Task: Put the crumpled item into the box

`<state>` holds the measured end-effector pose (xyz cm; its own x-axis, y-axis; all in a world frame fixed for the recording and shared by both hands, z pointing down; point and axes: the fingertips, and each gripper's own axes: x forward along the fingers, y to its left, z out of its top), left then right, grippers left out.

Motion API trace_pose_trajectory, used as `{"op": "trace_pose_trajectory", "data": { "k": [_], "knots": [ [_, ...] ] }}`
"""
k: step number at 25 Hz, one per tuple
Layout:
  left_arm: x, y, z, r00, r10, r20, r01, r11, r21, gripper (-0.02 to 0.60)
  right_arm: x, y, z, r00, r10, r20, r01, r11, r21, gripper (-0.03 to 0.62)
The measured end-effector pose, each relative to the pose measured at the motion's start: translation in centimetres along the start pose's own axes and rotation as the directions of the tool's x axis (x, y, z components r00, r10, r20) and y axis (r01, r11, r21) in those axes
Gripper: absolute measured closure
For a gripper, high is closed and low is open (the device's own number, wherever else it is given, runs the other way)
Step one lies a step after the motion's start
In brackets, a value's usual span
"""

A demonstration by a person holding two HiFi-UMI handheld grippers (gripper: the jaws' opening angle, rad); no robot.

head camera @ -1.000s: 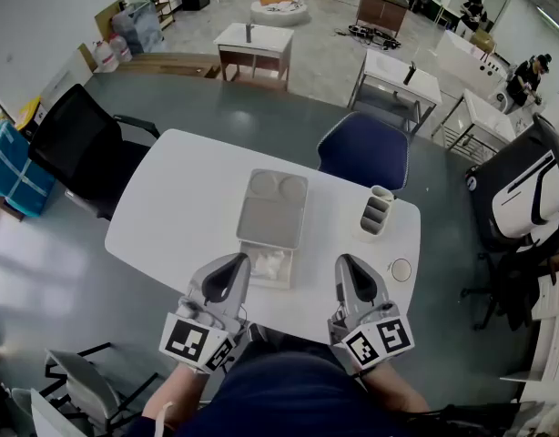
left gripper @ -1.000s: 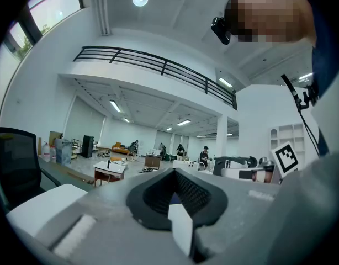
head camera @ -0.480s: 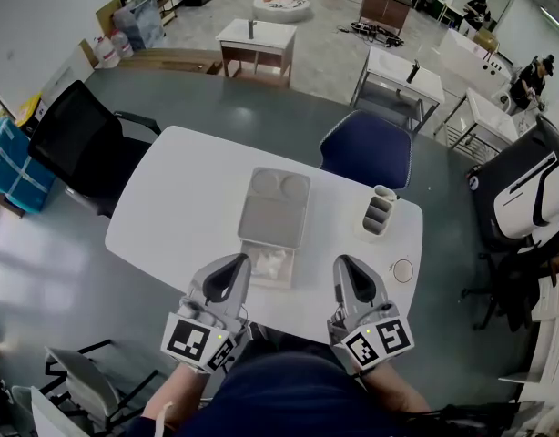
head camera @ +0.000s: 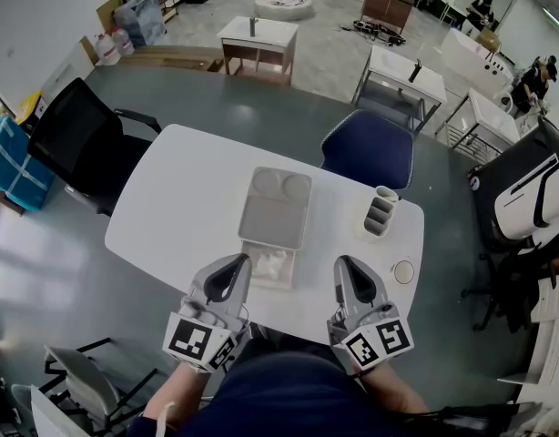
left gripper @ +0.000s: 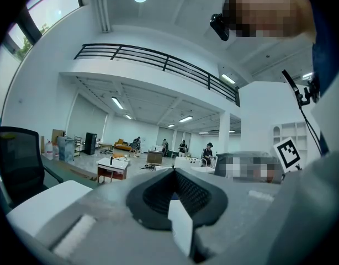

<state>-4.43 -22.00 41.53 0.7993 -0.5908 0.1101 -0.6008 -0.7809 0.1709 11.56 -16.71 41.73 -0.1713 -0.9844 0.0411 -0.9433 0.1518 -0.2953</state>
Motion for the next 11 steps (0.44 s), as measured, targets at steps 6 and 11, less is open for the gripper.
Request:
{"op": "trace_pose_trajectory", "data": {
  "k": [6,11],
  "knots": [
    [0.09,0.02,0.0,1.0,0.0,-0.003,0.0,1.0,0.0,0.58,0.05,-0.02,-0.09,1.0,-0.002,-0.007,0.002,1.0,0.002,0.592],
    [-0.03,0.36,0.01,1.0,0.001,-0.005,-0.001,1.0,0.002,0.58,0.32,0.27,-0.2,1.0,-0.001,-0.005,0.001,1.0,0.0,0.592]
  ]
}}
